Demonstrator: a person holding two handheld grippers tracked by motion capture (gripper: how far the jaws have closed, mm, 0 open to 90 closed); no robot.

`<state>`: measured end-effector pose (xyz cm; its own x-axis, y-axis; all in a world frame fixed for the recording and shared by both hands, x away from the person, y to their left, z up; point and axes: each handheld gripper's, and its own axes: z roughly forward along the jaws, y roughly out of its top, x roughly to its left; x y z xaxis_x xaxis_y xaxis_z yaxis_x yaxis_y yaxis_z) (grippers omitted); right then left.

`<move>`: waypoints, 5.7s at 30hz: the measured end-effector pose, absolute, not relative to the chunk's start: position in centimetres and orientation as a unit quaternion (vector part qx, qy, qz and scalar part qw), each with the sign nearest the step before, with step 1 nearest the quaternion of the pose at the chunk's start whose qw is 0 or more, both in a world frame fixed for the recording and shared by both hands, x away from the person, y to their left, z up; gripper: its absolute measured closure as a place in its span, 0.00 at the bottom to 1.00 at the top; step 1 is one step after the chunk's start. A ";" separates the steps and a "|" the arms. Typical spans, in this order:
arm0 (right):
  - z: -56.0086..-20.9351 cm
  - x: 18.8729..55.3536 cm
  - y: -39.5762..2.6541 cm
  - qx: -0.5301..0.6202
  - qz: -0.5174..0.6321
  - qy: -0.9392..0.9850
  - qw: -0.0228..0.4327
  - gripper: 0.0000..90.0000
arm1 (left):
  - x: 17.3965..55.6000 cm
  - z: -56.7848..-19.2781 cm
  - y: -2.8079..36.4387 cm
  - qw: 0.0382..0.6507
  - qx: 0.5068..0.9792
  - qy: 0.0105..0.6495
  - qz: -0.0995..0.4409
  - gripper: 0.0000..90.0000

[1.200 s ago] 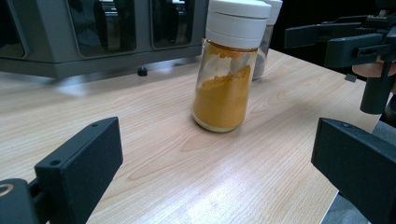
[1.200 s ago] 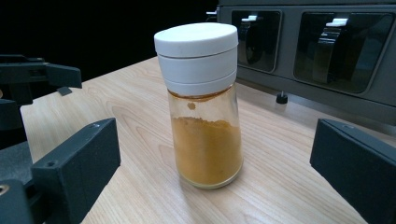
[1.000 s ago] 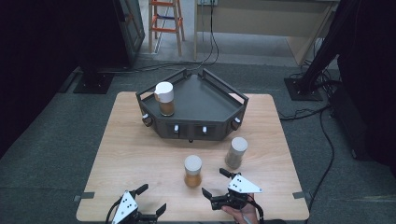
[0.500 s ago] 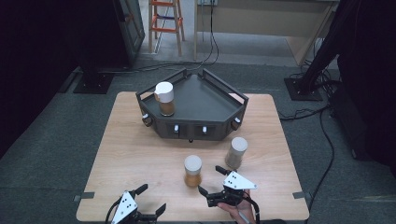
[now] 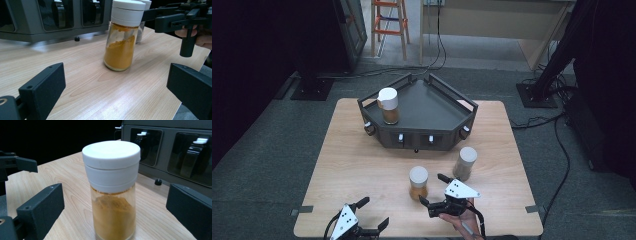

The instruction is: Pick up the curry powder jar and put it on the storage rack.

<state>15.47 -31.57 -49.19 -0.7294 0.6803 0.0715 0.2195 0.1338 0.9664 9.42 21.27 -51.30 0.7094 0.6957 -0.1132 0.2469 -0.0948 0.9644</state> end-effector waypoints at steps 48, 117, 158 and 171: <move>-49.4 18.3 -28.1 0.307 0.557 0.744 0.203 0.38 | 9.3 -51.3 21.5 0.590 0.710 0.331 0.194 0.02; -36.2 24.3 -27.6 0.307 0.560 0.738 0.220 0.39 | 9.8 -51.6 21.7 0.582 0.714 0.340 0.192 0.02; -31.5 31.2 -23.9 0.371 0.522 0.719 0.271 0.39 | 9.7 -51.6 21.8 0.585 0.711 0.342 0.189 0.02; -32.2 33.1 -22.4 0.389 0.505 0.716 0.283 0.39 | 9.6 -51.6 21.8 0.589 0.708 0.341 0.189 0.02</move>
<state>33.06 -22.44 -32.21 -0.5366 0.8437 -0.0134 0.2711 0.1874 0.9441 9.63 21.83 -51.59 0.6957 0.7055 -0.1352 0.2611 -0.0729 0.9626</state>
